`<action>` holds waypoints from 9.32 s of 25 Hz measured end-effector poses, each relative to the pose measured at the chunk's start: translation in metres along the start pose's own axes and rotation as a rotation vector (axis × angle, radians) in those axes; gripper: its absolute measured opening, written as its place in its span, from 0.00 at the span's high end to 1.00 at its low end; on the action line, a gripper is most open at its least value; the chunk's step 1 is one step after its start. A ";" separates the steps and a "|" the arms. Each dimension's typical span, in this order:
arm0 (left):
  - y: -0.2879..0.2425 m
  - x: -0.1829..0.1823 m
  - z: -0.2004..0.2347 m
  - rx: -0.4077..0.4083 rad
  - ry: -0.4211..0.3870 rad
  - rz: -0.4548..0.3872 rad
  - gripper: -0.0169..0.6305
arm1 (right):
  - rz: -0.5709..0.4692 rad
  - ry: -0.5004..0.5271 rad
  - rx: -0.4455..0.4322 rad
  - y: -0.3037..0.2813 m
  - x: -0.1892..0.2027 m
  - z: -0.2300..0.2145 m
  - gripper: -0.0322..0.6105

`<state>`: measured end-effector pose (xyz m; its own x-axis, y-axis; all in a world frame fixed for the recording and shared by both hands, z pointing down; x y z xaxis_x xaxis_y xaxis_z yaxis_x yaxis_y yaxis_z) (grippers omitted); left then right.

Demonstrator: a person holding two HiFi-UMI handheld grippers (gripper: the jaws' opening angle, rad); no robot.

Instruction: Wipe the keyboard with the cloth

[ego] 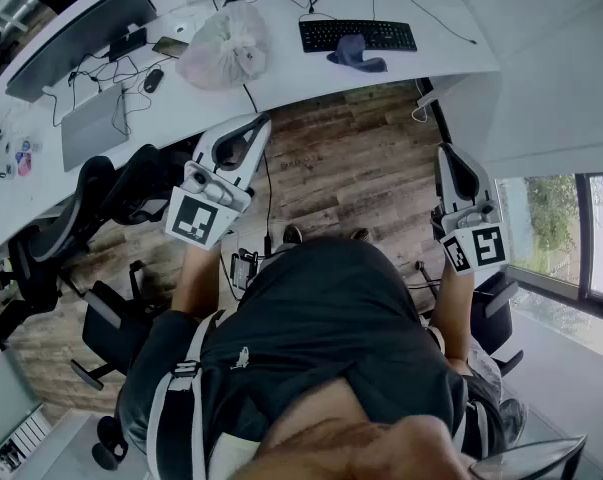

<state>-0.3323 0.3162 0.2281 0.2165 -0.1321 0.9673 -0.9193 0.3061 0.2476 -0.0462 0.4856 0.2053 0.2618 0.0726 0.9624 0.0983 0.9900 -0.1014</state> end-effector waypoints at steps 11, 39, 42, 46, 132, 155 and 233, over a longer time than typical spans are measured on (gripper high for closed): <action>-0.013 0.014 0.014 0.013 0.004 -0.029 0.97 | 0.003 0.003 -0.010 -0.012 0.002 -0.008 0.94; -0.231 0.066 -0.028 -0.175 -0.029 0.226 0.97 | 0.017 -0.253 -0.370 -0.107 0.144 -0.217 0.93; -0.238 0.081 -0.002 -0.178 0.004 0.225 0.97 | 0.050 -0.241 -0.375 -0.132 0.152 -0.218 0.93; -0.250 0.097 0.044 -0.156 0.065 0.193 0.97 | 0.095 -0.222 -0.364 -0.173 0.151 -0.213 0.93; -0.259 0.177 0.249 -0.386 0.311 0.339 0.97 | 0.802 -0.183 -0.551 -0.606 0.390 -0.136 0.87; -0.277 0.178 0.227 -0.362 0.318 0.342 0.97 | 0.860 -0.322 -0.680 -0.520 0.408 -0.104 0.87; -0.282 0.194 0.242 -0.291 0.376 0.340 0.97 | 0.853 -0.358 -0.313 -0.568 0.416 -0.246 0.87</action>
<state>-0.1108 -0.0241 0.3321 0.0754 0.3464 0.9350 -0.8411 0.5258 -0.1270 0.2432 -0.0767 0.6014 0.0615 0.8335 0.5490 0.2750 0.5146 -0.8121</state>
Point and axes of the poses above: the fingertips, and each gripper's own axes: y backward along the fingers, z to its left, x out of its underside, the point moved 6 cm from there along y, backward along the fingers, and after that the axes turned 4 degrees about y, right-handed, at the moved point
